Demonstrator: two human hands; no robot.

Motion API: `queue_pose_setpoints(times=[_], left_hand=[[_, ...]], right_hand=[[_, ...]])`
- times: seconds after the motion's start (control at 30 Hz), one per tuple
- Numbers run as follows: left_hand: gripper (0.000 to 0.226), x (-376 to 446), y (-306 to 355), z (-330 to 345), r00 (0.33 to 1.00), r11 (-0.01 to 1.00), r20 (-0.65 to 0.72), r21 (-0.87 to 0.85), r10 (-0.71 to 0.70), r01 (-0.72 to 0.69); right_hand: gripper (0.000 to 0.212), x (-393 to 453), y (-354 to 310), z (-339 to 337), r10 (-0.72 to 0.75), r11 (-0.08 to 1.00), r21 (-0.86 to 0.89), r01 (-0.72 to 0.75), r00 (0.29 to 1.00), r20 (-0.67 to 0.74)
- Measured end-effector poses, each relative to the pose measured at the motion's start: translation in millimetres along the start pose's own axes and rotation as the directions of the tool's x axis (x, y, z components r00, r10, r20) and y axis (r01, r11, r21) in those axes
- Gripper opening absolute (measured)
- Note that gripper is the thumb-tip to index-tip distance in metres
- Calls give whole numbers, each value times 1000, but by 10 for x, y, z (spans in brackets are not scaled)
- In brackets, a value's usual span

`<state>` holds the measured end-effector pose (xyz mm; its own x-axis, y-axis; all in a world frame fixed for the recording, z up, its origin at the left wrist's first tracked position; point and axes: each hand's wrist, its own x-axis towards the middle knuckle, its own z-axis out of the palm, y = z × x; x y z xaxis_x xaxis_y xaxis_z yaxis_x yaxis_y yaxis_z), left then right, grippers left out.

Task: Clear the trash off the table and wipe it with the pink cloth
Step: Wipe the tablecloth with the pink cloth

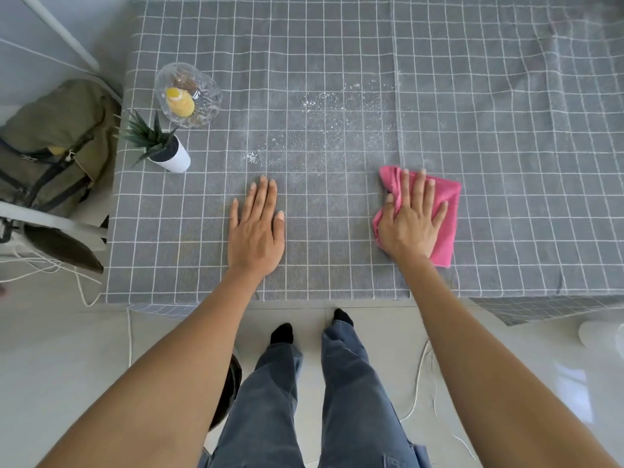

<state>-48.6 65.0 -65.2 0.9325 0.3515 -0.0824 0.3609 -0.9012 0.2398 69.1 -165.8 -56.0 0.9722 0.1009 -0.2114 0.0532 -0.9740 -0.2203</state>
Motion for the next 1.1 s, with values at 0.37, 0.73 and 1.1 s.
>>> queue_pose_setpoints(times=[0.37,0.73,1.1], left_hand=[[55,1,-2,-11,1000,1000,2,6,6,-6],[55,-4,-15,-23,1000,1000,24,3,7,-7],[56,-4,2,-6,1000,1000,12,17,-3,3]], right_hand=[[55,-492,-490,274,-554,830,-19,557,828,89],[49,227,616,-185,-197,980,-14,197,980,14],[59,-143,-79,59,-96,995,-32,97,995,14]])
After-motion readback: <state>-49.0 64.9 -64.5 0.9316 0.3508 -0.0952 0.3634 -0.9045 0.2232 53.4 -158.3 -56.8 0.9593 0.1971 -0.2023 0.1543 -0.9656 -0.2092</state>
